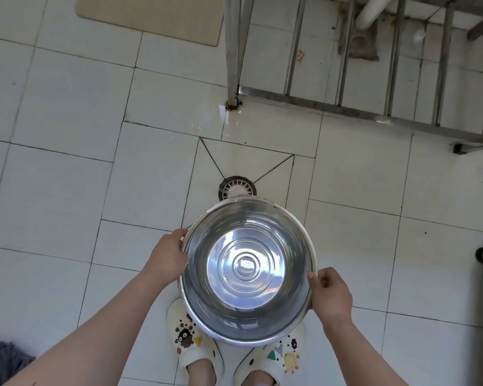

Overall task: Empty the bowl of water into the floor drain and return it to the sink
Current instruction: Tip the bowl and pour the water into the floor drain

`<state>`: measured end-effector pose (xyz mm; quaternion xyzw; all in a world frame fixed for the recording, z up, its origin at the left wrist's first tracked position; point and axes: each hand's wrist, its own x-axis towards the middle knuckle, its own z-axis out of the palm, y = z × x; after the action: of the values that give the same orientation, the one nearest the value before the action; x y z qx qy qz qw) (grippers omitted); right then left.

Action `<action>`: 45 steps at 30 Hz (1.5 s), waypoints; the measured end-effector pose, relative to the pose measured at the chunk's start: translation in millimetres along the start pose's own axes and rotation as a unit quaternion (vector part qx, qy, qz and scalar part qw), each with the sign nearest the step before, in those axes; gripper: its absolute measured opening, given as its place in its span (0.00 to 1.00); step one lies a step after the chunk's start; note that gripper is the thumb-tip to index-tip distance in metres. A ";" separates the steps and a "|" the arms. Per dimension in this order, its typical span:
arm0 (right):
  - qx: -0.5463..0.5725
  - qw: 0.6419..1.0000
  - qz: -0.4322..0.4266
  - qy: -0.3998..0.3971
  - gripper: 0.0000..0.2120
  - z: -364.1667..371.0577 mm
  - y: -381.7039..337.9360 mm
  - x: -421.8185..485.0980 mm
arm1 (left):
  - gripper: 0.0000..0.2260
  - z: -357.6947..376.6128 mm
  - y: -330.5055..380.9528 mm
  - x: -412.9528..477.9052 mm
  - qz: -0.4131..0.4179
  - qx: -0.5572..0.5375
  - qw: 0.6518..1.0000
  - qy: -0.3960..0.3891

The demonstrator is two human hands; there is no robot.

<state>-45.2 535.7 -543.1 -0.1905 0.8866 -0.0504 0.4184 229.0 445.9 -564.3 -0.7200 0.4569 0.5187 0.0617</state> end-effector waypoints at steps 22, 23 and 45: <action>-0.002 1.000 -0.004 -0.005 0.13 2.5 6.3 3.4 | 0.18 3.8 -1.5 0.5 -0.004 0.001 1.000 -0.006; -0.002 1.000 -0.004 -0.005 0.13 2.6 6.7 3.4 | 0.17 4.2 -1.8 0.6 -0.004 0.001 1.000 -0.006; 0.000 1.000 -0.006 -0.006 0.13 4.1 7.8 9.5 | 0.17 6.5 -2.6 5.4 -0.004 0.010 1.000 0.000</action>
<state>-49.8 539.6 -554.6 -0.1962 0.8829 -0.0517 0.4235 226.6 447.8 -572.6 -0.7207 0.4597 0.5140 0.0713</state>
